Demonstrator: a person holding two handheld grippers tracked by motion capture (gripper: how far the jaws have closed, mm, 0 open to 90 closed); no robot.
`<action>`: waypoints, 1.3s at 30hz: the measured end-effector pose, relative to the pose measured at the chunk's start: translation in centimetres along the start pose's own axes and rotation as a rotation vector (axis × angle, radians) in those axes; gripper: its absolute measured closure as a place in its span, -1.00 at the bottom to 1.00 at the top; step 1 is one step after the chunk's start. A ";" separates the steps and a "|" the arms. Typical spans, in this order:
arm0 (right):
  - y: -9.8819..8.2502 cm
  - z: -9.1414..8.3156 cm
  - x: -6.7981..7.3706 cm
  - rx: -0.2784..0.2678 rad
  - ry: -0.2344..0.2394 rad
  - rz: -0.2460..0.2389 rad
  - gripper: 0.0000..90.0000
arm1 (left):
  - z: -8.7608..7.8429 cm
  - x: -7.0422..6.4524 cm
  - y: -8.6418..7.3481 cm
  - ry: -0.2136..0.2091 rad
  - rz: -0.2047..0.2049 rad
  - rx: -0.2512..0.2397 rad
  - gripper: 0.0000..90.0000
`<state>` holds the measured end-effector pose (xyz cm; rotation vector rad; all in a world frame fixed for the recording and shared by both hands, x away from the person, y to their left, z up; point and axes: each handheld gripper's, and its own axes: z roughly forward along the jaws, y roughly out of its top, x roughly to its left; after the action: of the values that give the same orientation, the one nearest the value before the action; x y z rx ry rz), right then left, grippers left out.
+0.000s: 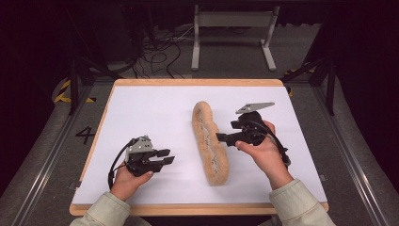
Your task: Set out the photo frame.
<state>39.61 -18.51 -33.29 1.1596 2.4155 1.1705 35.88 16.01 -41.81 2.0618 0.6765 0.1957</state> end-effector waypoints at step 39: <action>2.8 7.6 1.6 0.239 -0.123 0.135 0.31 | -0.9 1.3 -0.6 0.036 -0.035 -0.062 0.36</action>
<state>43.84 -11.94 -36.01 1.4395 2.4655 0.8317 36.40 17.60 -41.93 1.9898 0.7197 0.2311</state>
